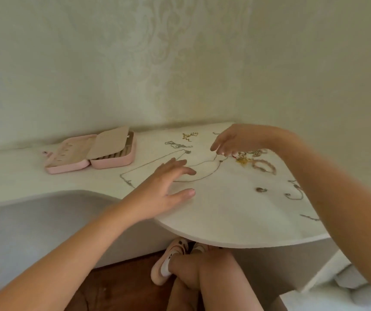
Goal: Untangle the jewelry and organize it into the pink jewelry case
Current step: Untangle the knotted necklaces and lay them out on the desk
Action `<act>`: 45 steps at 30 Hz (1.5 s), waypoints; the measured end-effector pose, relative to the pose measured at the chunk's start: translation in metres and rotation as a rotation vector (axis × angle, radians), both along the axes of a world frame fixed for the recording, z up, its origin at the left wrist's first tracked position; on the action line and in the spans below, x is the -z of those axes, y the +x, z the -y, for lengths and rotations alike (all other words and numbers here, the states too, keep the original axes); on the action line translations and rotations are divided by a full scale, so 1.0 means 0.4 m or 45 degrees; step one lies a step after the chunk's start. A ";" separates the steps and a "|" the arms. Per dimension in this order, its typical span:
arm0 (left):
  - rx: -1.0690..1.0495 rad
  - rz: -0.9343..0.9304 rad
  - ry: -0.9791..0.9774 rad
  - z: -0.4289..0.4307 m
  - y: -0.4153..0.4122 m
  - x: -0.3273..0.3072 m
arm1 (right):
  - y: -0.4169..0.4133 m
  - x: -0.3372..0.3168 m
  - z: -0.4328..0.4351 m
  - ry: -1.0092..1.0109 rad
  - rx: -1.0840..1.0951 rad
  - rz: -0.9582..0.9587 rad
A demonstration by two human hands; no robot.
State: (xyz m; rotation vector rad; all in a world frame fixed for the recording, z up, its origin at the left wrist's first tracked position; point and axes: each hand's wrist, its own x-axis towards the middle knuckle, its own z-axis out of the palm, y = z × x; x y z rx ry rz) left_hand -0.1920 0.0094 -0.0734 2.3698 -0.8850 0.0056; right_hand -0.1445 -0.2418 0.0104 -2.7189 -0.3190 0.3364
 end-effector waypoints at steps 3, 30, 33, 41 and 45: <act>0.170 0.030 0.029 0.122 -0.015 0.000 | -0.067 -0.017 0.093 -0.218 0.119 -0.033; 0.642 0.335 0.121 0.457 -0.022 0.040 | -0.404 0.172 0.281 0.275 0.691 0.301; 0.580 0.318 0.083 0.429 -0.020 0.053 | -0.411 0.179 0.286 0.264 0.628 0.156; 0.337 0.315 -0.034 0.287 -0.008 0.070 | -0.396 0.179 0.277 0.215 0.536 0.074; 0.236 0.236 -0.022 0.247 0.005 0.070 | -0.362 0.155 0.290 0.480 0.615 0.350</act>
